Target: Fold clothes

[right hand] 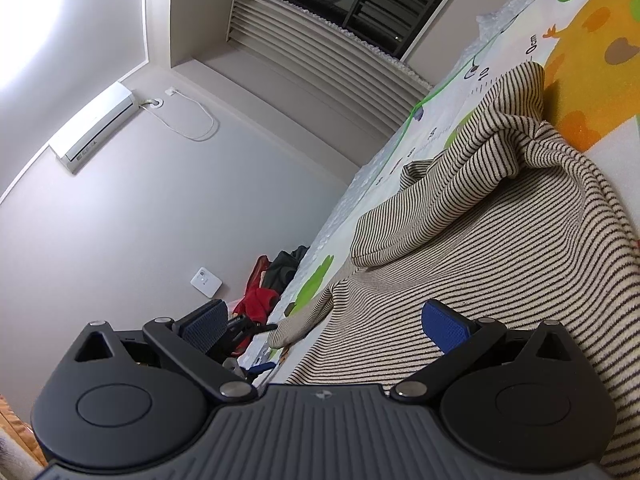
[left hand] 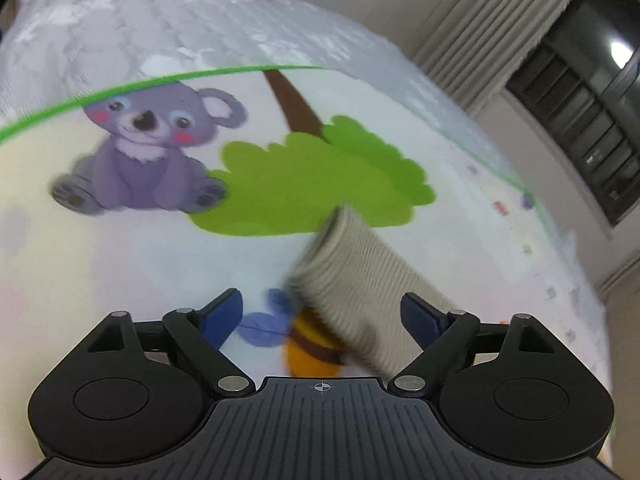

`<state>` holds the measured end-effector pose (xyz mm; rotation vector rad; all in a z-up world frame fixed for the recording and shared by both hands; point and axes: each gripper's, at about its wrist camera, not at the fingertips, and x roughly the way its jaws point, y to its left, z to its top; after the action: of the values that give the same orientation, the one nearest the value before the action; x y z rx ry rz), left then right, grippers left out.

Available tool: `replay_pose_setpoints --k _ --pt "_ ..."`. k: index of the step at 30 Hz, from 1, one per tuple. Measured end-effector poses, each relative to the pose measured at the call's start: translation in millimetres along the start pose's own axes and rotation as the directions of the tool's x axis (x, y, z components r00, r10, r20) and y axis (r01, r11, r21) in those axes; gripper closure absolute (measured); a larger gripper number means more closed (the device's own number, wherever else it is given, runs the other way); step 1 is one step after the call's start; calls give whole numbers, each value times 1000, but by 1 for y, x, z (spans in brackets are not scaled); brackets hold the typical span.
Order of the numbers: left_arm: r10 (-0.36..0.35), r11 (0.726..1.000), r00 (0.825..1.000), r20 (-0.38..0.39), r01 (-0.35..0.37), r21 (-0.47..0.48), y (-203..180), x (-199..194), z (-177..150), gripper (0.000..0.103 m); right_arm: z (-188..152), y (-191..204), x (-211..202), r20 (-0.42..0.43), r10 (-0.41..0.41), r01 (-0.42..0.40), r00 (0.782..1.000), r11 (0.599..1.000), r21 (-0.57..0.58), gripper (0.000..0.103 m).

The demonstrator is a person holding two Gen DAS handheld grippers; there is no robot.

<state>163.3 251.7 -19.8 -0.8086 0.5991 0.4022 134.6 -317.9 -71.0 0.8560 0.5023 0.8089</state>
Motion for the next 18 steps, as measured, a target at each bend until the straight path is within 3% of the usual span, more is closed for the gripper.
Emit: replay_pose_setpoints --k 3,5,6,8,9,10,14,18 --pt "-119 991 992 -37 116 -59 -9 13 -5 20 0 -1 -1 1 2 -2 1000 1000 2 0" --pt "-145 985 989 -23 142 -103 -9 22 -7 22 0 -3 -2 2 4 -4 1000 1000 4 0" --pt "-154 980 988 -12 151 -127 -8 26 -8 28 0 -3 -2 2 5 -5 1000 1000 5 0" --pt "-140 974 990 12 140 -177 -2 34 -7 58 0 -4 -3 3 7 -7 1000 1000 7 0" --pt "-115 975 993 9 115 -191 1 36 -6 85 0 -4 -3 4 8 -8 1000 1000 9 0" --pt "-95 977 995 0 93 -191 4 39 -5 95 0 -4 -3 4 9 -9 1000 1000 10 0" --pt "-64 998 998 -12 64 -27 -13 33 0 95 1 -5 -3 6 13 -13 1000 1000 13 0" --pt "-42 996 999 -1 42 80 -40 21 8 95 0 -4 -3 6 12 -12 1000 1000 11 0"
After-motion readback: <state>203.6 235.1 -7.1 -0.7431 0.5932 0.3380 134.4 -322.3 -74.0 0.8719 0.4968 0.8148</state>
